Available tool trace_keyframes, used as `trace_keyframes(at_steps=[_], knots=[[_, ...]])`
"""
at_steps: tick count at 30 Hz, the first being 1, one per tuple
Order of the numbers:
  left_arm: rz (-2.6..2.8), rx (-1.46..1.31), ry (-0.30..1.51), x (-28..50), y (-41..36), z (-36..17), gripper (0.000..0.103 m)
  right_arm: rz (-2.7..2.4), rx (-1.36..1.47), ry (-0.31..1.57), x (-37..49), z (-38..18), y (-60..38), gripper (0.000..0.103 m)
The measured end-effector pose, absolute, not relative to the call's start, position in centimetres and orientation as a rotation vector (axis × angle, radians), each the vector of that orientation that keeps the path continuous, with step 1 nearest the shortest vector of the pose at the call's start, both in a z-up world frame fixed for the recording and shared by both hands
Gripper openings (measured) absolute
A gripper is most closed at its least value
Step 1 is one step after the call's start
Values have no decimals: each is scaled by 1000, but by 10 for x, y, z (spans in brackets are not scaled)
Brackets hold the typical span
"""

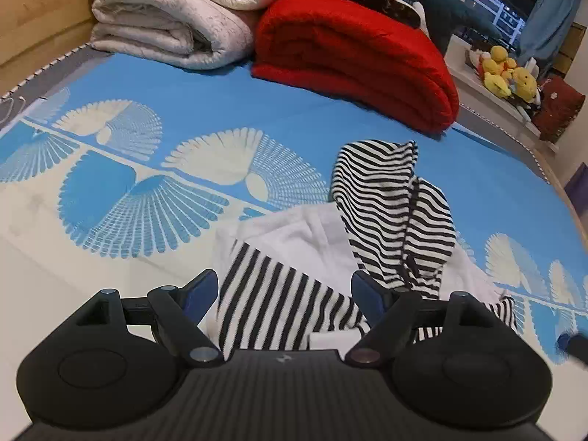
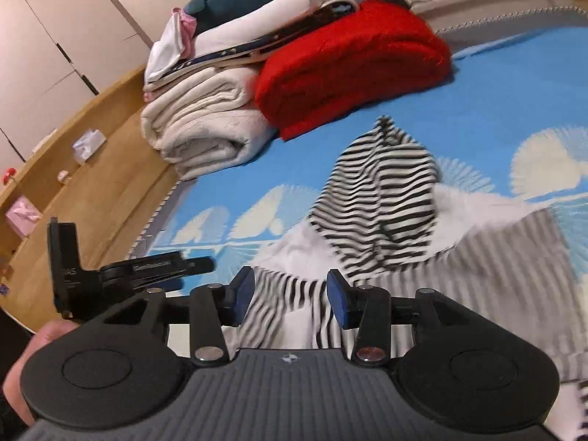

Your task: Fold small clothes

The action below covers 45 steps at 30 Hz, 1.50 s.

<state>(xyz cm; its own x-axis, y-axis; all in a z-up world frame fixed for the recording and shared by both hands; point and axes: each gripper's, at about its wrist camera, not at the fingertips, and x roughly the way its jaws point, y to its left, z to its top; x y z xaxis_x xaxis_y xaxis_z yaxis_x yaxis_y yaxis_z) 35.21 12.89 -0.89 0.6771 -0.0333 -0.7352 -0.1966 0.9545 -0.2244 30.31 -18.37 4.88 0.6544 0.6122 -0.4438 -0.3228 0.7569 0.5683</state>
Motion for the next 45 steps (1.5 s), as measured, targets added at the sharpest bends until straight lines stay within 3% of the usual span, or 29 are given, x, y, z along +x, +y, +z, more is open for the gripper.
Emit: trace_keyframes(at_steps=[2, 4, 6, 12, 18, 20, 21, 22, 29, 35, 45], knots=[[68, -315, 844, 353, 127, -14, 80, 470, 439, 630, 301, 54, -200, 48], [22, -355, 887, 356, 123, -24, 65, 358, 433, 607, 305, 49, -223, 48], [-12, -368, 938, 360, 115, -36, 58, 222, 435, 648, 306, 35, -241, 48], [-47, -286, 1118, 369, 87, -87, 57, 33, 529, 811, 318, -6, -278, 48], [-59, -220, 1191, 374, 67, -119, 56, 61, 532, 843, 322, -6, -291, 48], [-92, -159, 1185, 372, 53, -122, 34, 69, 532, 835, 333, 0, -293, 48], [-99, -113, 1174, 370, 47, -123, 12, 68, 530, 830, 335, 2, -294, 48], [-94, -53, 1152, 367, 41, -120, 5, 66, 530, 827, 334, 3, -295, 48], [-37, -37, 1014, 360, 56, -80, 3, 72, 515, 832, 336, 2, -291, 49], [-49, 19, 1123, 359, 66, -88, 9, 83, 470, 867, 338, -7, -282, 49], [-64, -26, 1020, 359, 67, -66, 13, 70, 473, 968, 346, -33, -268, 49]])
